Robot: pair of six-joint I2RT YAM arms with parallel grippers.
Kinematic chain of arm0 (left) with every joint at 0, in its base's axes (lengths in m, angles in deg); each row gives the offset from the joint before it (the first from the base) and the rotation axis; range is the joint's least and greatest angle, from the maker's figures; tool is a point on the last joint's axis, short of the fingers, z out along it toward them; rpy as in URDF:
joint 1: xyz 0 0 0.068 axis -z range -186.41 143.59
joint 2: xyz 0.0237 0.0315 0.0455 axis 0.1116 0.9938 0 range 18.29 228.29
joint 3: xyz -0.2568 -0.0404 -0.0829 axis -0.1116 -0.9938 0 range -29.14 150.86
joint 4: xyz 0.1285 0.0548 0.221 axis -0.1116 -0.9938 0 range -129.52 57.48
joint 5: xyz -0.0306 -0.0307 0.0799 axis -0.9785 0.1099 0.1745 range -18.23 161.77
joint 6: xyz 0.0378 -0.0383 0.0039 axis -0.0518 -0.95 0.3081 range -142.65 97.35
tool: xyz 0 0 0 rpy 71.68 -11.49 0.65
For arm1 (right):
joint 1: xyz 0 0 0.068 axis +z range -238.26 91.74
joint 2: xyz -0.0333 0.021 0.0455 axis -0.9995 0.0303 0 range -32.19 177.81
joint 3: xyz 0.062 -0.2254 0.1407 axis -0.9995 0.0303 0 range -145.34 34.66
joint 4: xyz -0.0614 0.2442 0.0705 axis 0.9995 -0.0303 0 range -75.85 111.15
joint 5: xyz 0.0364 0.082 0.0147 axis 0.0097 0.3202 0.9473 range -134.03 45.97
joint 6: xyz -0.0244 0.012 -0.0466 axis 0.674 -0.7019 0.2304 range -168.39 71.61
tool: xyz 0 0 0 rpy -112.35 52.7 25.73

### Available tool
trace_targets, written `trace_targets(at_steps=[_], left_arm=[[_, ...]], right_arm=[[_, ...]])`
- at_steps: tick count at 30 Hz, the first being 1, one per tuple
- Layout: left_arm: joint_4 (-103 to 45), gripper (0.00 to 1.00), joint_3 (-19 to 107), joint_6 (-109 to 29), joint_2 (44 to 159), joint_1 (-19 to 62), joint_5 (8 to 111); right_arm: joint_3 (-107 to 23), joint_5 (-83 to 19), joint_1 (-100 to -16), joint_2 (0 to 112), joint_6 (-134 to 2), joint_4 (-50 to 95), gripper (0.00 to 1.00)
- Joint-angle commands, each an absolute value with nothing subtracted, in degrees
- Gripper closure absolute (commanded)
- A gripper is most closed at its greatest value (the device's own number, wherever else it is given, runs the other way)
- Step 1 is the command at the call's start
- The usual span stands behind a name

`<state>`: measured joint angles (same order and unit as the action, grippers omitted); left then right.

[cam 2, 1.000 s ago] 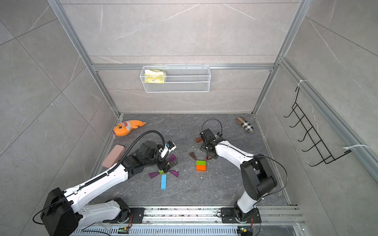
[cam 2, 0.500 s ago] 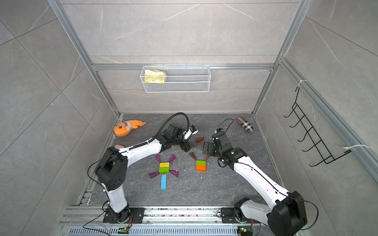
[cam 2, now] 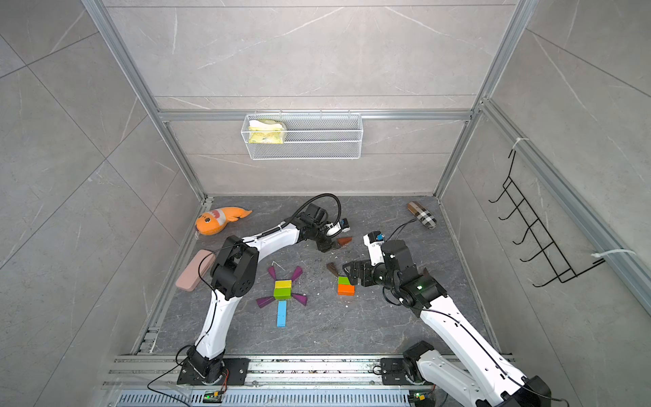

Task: Assemble a small pinwheel with building blocks
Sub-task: Pick up the building block from the center of the board.

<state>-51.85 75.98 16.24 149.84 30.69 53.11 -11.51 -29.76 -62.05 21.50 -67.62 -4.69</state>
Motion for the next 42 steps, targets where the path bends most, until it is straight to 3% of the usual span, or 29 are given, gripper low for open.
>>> trace_targets(at_steps=[1, 26, 42], left_arm=[[-53.6, 0.35, 78.3, 18.6, 150.6, 30.6, 50.9], [-52.0, 0.42, 86.3, 15.1, 159.4, 30.5, 48.3], [-55.2, 0.72, 87.7, 15.7, 159.7, 30.4, 45.5]], right_arm=[[-11.0, -27.3, -62.5, 21.6, -66.6, -3.9, 0.0], [-10.1, -25.6, -64.2, 22.2, -66.9, -3.8, 0.0], [-10.0, -25.3, -64.5, 22.8, -67.5, -3.8, 0.0]])
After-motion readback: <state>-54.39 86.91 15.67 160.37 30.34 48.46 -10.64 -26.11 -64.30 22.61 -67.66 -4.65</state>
